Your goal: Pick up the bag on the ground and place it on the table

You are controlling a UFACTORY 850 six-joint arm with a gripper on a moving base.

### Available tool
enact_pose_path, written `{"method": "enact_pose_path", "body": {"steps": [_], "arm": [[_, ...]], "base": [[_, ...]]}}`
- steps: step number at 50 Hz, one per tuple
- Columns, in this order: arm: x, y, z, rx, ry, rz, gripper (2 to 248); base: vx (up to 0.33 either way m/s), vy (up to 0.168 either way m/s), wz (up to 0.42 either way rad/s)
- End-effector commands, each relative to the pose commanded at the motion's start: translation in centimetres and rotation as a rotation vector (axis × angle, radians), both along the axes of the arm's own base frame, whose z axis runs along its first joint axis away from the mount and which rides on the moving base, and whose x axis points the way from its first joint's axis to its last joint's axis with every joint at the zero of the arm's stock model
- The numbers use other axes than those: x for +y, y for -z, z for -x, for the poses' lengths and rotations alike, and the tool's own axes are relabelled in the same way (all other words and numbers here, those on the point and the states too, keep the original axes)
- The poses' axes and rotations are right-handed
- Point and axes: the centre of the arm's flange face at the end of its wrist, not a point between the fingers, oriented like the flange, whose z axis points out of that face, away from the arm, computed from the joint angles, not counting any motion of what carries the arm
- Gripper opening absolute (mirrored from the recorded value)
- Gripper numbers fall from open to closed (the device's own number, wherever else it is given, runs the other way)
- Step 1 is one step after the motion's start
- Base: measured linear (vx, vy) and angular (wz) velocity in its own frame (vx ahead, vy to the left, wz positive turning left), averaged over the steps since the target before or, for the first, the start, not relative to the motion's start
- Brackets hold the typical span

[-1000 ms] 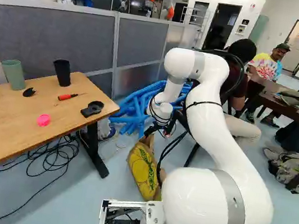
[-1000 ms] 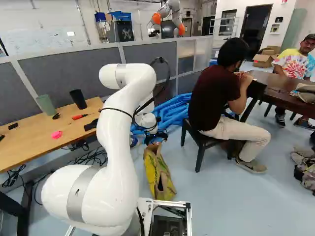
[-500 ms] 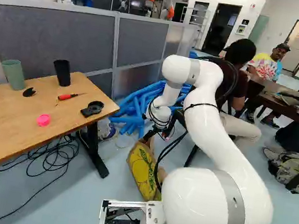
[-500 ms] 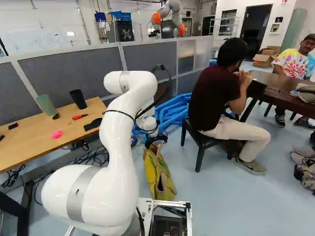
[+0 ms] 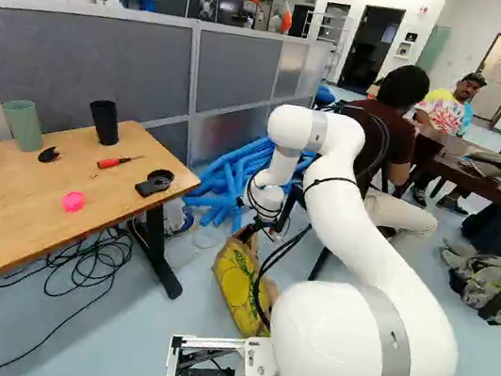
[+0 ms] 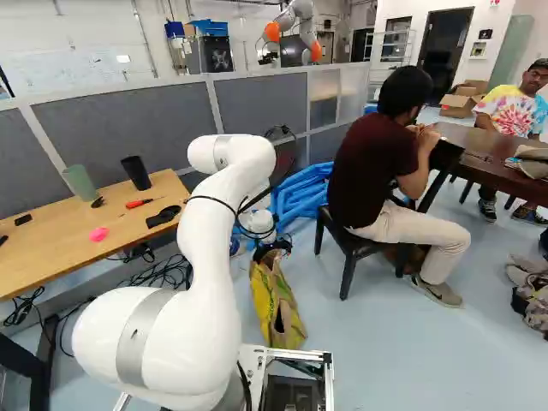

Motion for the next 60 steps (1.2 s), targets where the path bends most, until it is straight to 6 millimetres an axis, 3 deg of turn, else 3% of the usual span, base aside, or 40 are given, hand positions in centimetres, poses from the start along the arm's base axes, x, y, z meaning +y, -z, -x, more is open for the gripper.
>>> {"method": "enact_pose_path", "body": {"steps": [60], "arm": [[0.0,9.1,-0.3,0.026,0.000,0.000,247]], "base": [[0.000,0.000,0.000]]}}
